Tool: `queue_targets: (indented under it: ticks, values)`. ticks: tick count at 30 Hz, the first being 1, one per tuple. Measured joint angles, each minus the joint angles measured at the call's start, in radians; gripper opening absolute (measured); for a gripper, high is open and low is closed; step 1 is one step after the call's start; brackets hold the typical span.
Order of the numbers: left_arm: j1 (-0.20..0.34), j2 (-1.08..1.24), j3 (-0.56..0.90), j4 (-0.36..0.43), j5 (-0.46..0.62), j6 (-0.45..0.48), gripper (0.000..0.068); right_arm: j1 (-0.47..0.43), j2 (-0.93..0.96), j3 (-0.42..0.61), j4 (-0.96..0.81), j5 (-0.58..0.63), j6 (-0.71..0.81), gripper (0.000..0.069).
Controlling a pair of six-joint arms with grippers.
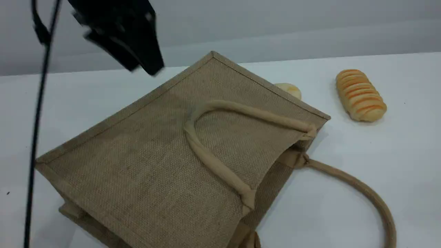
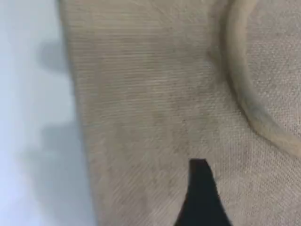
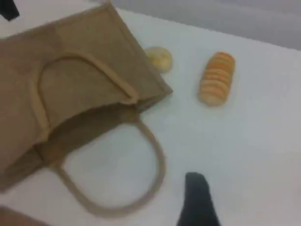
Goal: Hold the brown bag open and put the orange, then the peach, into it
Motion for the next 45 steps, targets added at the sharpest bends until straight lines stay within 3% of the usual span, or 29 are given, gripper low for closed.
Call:
queue_targets:
  ticks: [5, 10, 21, 26, 36, 45]
  values:
    - [-0.011, -0.096, 0.0, 0.038, 0.052, -0.036, 0.0442, 0.0, -0.049, 0.105, 0.036, -0.083, 0.002, 0.0426]
    - [-0.063, -0.186, 0.0, 0.098, 0.084, -0.084, 0.0442, 0.0, -0.05, 0.183, 0.042, -0.086, 0.001, 0.0426]
    - [-0.231, -0.307, 0.002, 0.189, 0.172, -0.222, 0.0442, 0.0, -0.05, 0.186, 0.041, -0.1, -0.002, 0.0426]
    - [-0.304, -0.348, 0.04, 0.274, 0.188, -0.296, 0.0442, 0.0, -0.05, 0.186, 0.041, -0.097, -0.005, 0.0426]
    - [-0.416, -0.544, 0.232, 0.289, 0.162, -0.363, 0.0442, 0.0, -0.05, 0.185, 0.041, -0.097, -0.006, 0.0426]
    - [-0.422, -0.863, 0.548, 0.288, 0.082, -0.447, 0.0442, 0.0, -0.05, 0.185, 0.041, -0.097, -0.008, 0.0426]
